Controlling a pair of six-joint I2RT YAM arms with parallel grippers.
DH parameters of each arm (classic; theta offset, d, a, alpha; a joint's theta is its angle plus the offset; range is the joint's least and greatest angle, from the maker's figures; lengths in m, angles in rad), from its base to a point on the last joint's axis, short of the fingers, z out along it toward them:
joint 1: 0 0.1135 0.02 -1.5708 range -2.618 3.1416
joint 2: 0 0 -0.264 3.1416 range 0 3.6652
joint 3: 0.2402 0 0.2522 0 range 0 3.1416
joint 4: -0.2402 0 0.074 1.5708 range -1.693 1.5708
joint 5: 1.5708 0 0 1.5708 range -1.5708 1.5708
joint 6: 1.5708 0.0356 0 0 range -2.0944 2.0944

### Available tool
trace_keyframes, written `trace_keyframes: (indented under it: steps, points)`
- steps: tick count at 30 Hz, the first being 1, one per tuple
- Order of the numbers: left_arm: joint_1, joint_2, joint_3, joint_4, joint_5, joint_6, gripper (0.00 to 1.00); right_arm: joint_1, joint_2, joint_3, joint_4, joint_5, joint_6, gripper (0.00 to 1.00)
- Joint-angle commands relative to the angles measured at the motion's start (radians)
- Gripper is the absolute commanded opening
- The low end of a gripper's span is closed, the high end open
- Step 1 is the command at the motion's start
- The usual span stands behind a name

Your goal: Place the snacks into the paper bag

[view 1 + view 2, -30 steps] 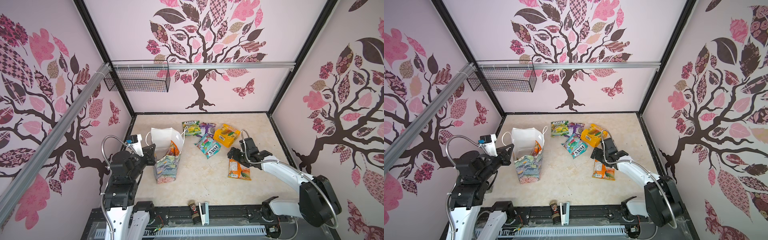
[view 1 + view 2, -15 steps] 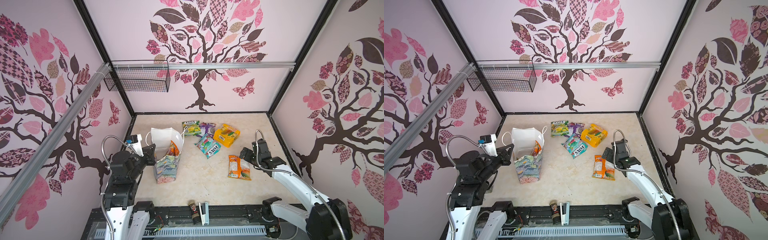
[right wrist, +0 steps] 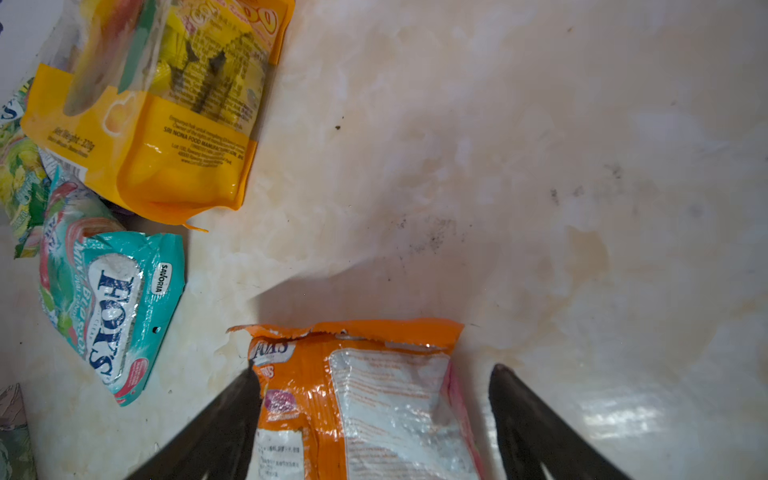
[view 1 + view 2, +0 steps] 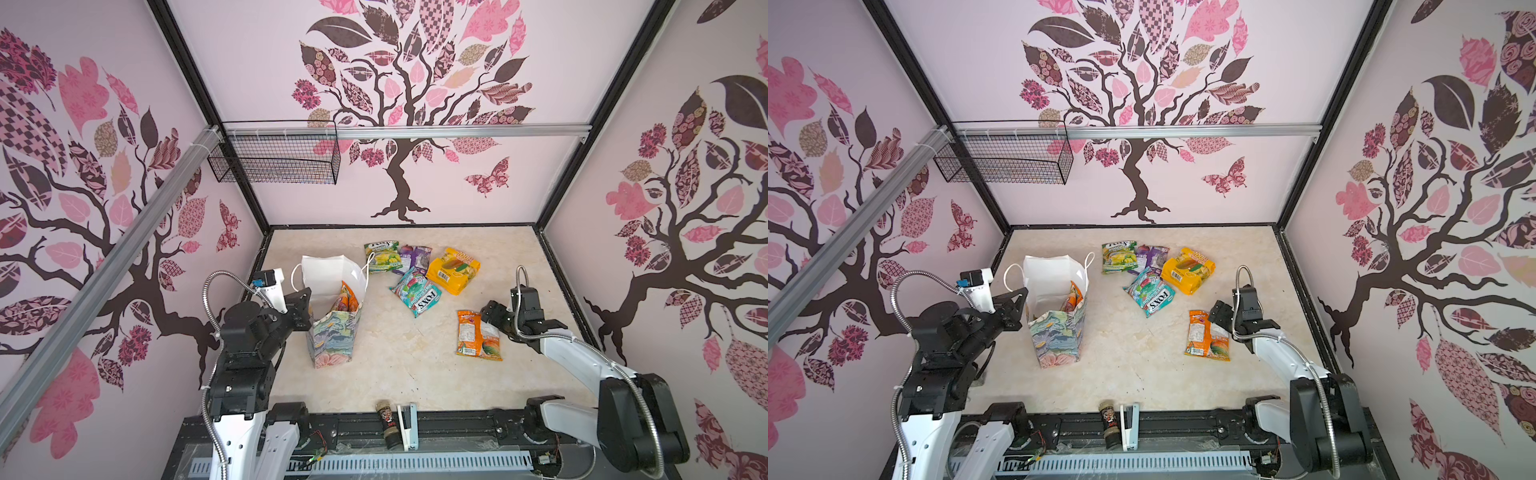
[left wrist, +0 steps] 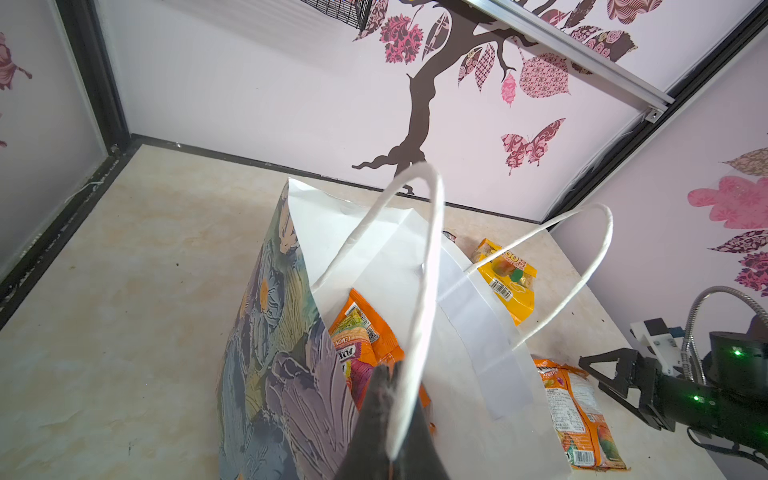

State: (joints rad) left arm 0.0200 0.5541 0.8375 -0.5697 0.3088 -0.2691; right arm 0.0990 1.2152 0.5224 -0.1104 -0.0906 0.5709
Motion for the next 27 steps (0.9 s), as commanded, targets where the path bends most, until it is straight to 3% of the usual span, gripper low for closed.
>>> trace_keyframes:
  steps: [1,16,24,27]
  points:
    - [0.003,-0.004,-0.017,0.014,-0.004,0.0,0.0,-0.005,0.026,-0.004,0.066,-0.04,0.012,0.85]
    - [0.004,-0.009,-0.019,0.016,-0.009,-0.003,0.0,-0.048,0.054,-0.026,0.08,-0.018,-0.013,0.77]
    - [0.004,-0.013,-0.019,0.013,-0.021,0.0,0.0,-0.052,0.108,-0.035,0.119,-0.052,-0.022,0.55]
    - [0.003,-0.015,-0.015,0.007,-0.031,0.008,0.0,-0.054,0.118,-0.033,0.124,-0.059,-0.026,0.41]
